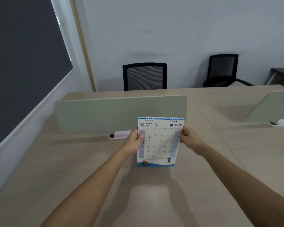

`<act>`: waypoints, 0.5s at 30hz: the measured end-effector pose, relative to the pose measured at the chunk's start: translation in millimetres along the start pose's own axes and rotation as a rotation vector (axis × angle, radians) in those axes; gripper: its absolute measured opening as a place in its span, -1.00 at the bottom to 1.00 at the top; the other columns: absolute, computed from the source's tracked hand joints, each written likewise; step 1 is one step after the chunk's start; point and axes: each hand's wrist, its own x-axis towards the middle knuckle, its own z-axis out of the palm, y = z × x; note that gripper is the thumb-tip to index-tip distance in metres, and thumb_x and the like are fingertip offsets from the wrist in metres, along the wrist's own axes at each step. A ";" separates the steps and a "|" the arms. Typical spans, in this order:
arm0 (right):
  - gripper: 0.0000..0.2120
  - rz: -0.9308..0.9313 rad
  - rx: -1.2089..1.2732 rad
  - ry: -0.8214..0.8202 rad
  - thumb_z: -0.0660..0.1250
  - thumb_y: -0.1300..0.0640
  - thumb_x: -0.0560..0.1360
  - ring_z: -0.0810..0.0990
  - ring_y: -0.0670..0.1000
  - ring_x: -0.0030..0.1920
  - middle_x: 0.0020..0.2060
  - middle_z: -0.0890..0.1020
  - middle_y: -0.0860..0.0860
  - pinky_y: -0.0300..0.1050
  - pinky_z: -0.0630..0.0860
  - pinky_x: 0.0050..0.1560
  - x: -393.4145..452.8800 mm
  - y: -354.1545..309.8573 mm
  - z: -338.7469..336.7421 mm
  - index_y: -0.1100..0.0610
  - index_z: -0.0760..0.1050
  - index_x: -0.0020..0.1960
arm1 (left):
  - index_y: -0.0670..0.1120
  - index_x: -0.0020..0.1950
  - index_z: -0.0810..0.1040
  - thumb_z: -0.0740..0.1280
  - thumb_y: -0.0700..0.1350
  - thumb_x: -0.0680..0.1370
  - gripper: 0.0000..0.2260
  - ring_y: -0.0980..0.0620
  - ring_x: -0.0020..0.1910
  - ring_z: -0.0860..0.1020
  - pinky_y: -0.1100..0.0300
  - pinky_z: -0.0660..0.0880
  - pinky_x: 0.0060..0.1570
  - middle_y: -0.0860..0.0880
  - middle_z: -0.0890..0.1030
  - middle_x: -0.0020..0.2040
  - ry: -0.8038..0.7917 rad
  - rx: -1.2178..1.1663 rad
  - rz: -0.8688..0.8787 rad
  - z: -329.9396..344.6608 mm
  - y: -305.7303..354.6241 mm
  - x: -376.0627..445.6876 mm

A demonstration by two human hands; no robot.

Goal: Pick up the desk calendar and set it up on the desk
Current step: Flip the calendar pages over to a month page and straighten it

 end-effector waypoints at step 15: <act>-0.73 0.035 -0.011 0.005 0.18 0.30 0.54 0.57 0.11 0.13 0.04 0.63 0.04 0.13 0.54 0.16 156.2 41.9 -100.1 0.01 0.51 0.11 | -0.20 0.31 0.41 0.13 -0.24 0.62 -0.74 -0.05 0.26 0.50 0.12 0.41 0.21 -0.02 0.53 0.18 0.014 -0.048 -0.109 84.1 9.5 187.7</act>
